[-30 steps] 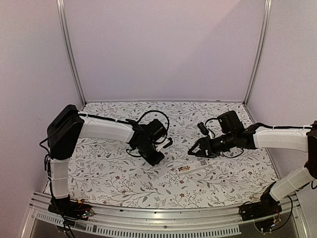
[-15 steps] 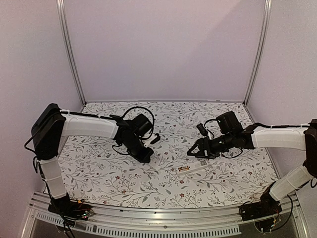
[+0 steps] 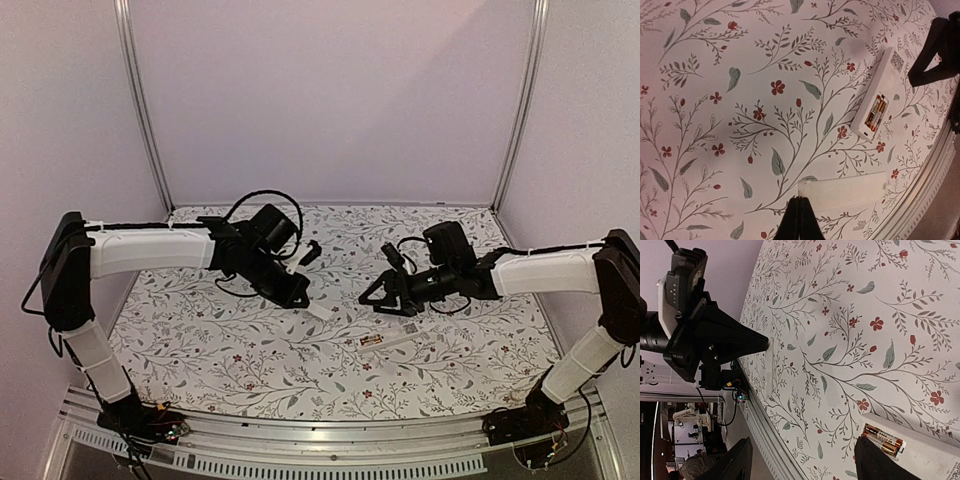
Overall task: Load the batteries into the remote control
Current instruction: Pick up the battery cover from the center of the board, then pass from the left arm to the right
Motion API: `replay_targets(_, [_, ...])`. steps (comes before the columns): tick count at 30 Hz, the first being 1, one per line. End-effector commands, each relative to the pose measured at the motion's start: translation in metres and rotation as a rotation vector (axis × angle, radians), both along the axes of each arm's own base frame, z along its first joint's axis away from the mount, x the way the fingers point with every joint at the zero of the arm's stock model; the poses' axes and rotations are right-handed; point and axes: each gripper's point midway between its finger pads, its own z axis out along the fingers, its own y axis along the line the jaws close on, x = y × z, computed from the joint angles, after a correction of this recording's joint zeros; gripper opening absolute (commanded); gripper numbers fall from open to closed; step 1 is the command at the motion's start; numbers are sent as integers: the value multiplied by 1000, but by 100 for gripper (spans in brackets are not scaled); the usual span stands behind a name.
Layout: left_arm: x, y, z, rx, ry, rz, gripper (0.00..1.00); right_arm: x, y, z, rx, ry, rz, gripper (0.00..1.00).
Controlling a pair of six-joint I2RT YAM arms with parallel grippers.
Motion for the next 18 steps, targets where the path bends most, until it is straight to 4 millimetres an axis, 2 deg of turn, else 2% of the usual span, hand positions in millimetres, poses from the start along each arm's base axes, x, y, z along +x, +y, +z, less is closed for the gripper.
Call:
replay_targets(1, [0, -21, 31, -84, -45, 1, 0, 4, 27, 20, 83, -7, 27, 70])
replay_targets(6, [-3, -31, 42, -102, -69, -6, 0, 6, 41, 18, 87, 15, 34, 67])
replay_targets(13, [-6, -38, 46, -114, -76, -12, 0, 1, 61, 14, 104, 54, 55, 60])
replay_targets(16, [-7, -39, 48, -120, -82, -15, 0, -6, 70, 11, 103, 62, 78, 55])
replay_targets(18, [-8, -40, 49, -125, -87, -19, 0, -8, 73, 7, 102, 72, 87, 48])
